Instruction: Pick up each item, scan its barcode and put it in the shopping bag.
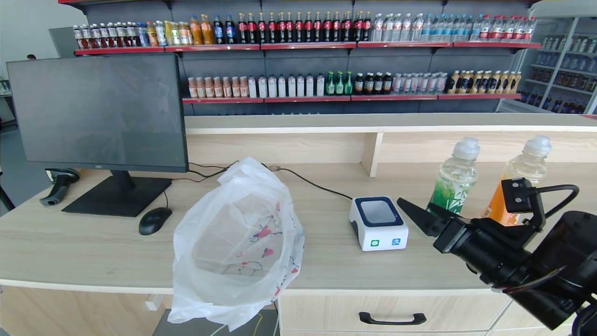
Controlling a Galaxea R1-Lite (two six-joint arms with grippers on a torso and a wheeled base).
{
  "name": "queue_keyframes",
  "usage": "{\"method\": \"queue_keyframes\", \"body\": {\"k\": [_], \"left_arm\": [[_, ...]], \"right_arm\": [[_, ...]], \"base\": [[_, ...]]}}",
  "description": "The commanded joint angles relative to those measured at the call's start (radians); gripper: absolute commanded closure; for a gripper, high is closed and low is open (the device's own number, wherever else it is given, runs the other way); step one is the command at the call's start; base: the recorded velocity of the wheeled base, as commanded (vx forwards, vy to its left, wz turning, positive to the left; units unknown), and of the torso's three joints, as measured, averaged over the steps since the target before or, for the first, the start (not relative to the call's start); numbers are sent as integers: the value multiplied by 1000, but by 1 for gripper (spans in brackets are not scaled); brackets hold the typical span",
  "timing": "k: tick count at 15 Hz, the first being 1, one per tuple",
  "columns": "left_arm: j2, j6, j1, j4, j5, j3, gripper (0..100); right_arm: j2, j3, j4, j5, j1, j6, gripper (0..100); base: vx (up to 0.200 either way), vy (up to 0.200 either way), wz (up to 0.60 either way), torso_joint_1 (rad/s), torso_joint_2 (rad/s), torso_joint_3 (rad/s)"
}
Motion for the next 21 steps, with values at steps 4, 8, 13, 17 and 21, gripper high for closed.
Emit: {"method": "queue_keyframes", "body": {"k": [4, 8, 13, 17, 21], "left_arm": [[0, 0, 0, 0, 0, 0, 0], [0, 0, 0, 0, 0, 0, 0], [0, 0, 0, 0, 0, 0, 0], [0, 0, 0, 0, 0, 0, 0], [0, 0, 0, 0, 0, 0, 0]], "right_arm": [[53, -4, -1, 26, -37, 48, 0], [117, -27, -1, 33, -90, 62, 0], [137, -53, -1, 33, -123, 80, 0], [148, -73, -1, 35, -166, 80, 0], [148, -73, -1, 69, -202, 77, 0]], "base": [[0, 0, 0, 0, 0, 0], [0, 0, 0, 0, 0, 0], [0, 0, 0, 0, 0, 0], [0, 0, 0, 0, 0, 0], [0, 0, 0, 0, 0, 0]]}}
